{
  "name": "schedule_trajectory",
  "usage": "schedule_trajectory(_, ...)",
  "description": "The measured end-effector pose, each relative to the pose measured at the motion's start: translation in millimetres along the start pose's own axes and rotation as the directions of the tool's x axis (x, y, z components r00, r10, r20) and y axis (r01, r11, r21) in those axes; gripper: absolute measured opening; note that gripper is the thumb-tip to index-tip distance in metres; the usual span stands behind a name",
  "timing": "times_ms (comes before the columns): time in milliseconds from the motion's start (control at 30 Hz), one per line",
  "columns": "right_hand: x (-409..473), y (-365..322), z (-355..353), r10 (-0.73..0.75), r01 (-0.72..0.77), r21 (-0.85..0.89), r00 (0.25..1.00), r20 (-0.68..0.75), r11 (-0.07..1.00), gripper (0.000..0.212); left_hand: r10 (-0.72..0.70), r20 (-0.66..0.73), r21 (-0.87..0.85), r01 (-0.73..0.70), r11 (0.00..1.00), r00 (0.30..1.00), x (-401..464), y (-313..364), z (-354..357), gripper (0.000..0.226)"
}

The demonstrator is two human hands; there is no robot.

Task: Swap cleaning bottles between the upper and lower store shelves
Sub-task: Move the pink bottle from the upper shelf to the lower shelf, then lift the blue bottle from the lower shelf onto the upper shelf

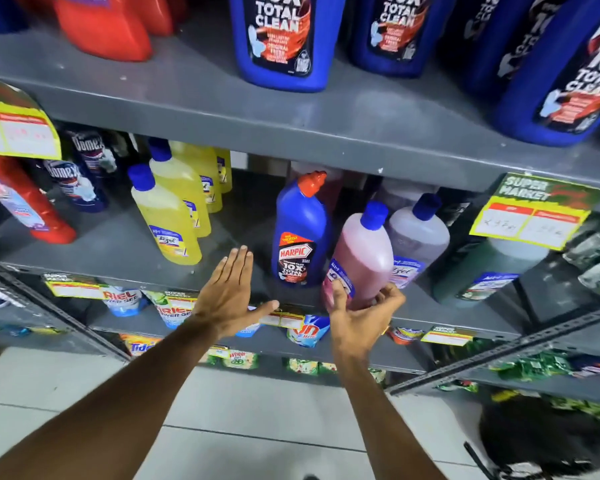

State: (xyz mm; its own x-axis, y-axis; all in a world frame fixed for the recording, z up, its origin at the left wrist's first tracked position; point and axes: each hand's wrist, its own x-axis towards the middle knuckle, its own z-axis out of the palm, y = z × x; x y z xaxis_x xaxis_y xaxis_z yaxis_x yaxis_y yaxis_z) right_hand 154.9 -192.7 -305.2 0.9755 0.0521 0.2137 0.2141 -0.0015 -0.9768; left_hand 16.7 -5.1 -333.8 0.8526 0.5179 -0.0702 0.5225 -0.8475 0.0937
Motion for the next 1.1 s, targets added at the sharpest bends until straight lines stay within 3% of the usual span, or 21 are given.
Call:
schedule_trajectory(133,10,5,16,-0.015,0.015,-0.012,1.0,-0.024,1.0,0.072,-0.003,0.066,0.007,0.002,1.0,0.998,8,-9,15,0.122)
schedule_trajectory(333,22,9,30,-0.003,0.004,0.009,1.0,-0.023,1.0,0.074,0.001,-0.012,-0.044,-0.001,0.999,1.0,12,-14,31,0.122)
schedule_trajectory(633,17,3,26,-0.009,0.008,-0.009,0.999,-0.032,1.0,0.072,-0.004,0.005,-0.063,0.004,0.998,1.0,11,-14,37,0.121)
schedule_trajectory(733,-1,-12,15,-0.144,0.138,-0.092,0.988,-0.064,0.986,0.084,-0.001,-0.012,-0.068,0.001,0.998,1.0,11,-13,37,0.122)
schedule_trajectory(800,-14,-28,13,-0.34,0.337,-0.155,0.94,0.003,0.929,0.078,0.003,-0.052,-0.078,-0.007,0.997,0.999,10,-14,36,0.121)
schedule_trajectory(867,-18,-50,21,-0.43,0.454,-0.155,0.888,0.164,0.877,0.071,0.017,-0.09,-0.101,-0.026,0.995,0.996,9,-13,37,0.117)
schedule_trajectory(967,-1,-88,46,-0.307,0.448,-0.259,0.842,0.443,0.856,0.08,0.015,-0.058,-0.107,-0.021,0.994,0.998,8,-10,36,0.12)
schedule_trajectory(1100,34,-119,77,-0.128,0.45,-0.416,0.785,0.606,0.79,0.093,-0.007,-0.028,-0.108,0.004,0.994,1.0,12,-11,34,0.121)
